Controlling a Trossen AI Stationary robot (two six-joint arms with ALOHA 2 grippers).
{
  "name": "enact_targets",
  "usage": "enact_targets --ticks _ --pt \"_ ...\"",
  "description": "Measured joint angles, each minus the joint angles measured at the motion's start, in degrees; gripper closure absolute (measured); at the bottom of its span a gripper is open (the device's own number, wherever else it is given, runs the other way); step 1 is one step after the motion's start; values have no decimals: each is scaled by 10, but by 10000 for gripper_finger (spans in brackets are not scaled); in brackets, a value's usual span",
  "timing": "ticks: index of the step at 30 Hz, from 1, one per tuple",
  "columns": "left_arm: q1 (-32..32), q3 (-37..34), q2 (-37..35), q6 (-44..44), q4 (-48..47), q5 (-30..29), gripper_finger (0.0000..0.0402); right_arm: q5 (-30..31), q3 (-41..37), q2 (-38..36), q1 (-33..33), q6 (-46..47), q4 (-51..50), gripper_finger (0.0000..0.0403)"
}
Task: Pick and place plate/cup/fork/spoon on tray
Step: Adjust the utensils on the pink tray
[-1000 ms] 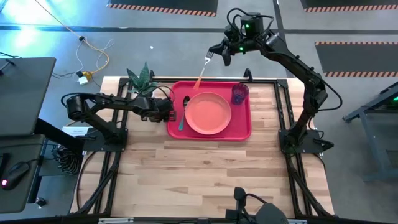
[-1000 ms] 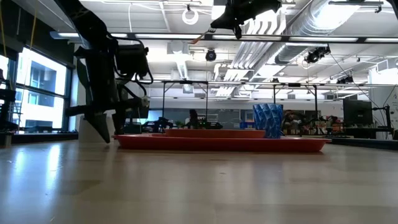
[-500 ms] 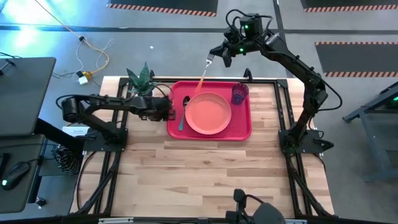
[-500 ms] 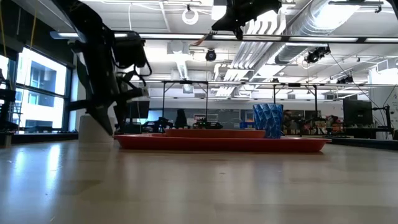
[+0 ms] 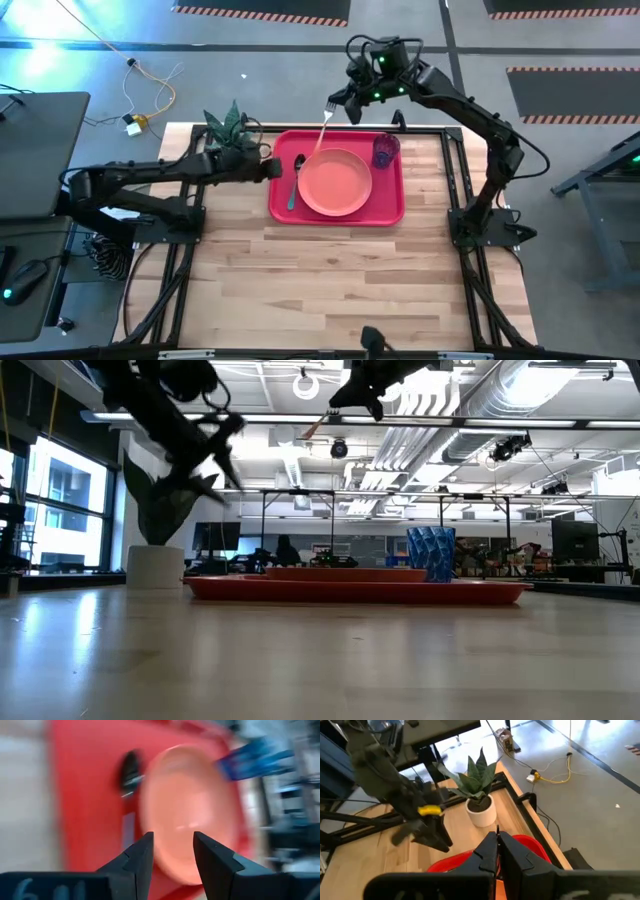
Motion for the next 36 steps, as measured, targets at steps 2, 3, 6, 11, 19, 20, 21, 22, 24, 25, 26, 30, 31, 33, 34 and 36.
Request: enact_targets --ticks 2,3,6,11,19,20,21,22,24,25,26,30,31,33,34,36 --pt "-7 0 -7 15 48 0 273 12 0 0 12 1 -1 403" --pt "-11 0 -9 23 67 0 273 15 0 0 18 1 -2 403" --pt "-22 0 -10 40 124 0 273 16 0 0 33 1 -2 403" --pt "-36 0 -9 49 160 0 273 43 0 0 56 16 -5 403" --pt "-34 22 -9 76 125 82 273 146 0 4 94 82 -53 403" --pt "-34 33 -9 84 112 94 273 151 0 6 99 94 -57 403" --pt "-34 47 -10 93 92 99 273 154 0 9 105 103 -56 403" --pt "-36 61 -10 105 67 103 273 155 0 11 111 110 -55 403" --pt "-38 92 -9 132 8 103 273 163 0 18 123 127 -54 403" --pt "-40 107 -7 143 -19 97 273 172 0 21 129 136 -54 403" --pt "-40 121 -6 151 -44 89 273 184 0 24 135 147 -55 403" --pt "-40 151 -3 159 -116 70 273 224 0 33 161 181 -58 403" --pt "-40 152 -3 159 -116 69 273 234 0 34 166 187 -60 403" --pt "-40 152 -3 159 -118 69 273 256 0 38 176 208 -60 403" --pt "-40 152 -3 160 -119 69 273 266 0 40 180 218 -59 403" --pt "-42 152 -2 169 -119 69 273 284 0 42 185 236 -62 403"
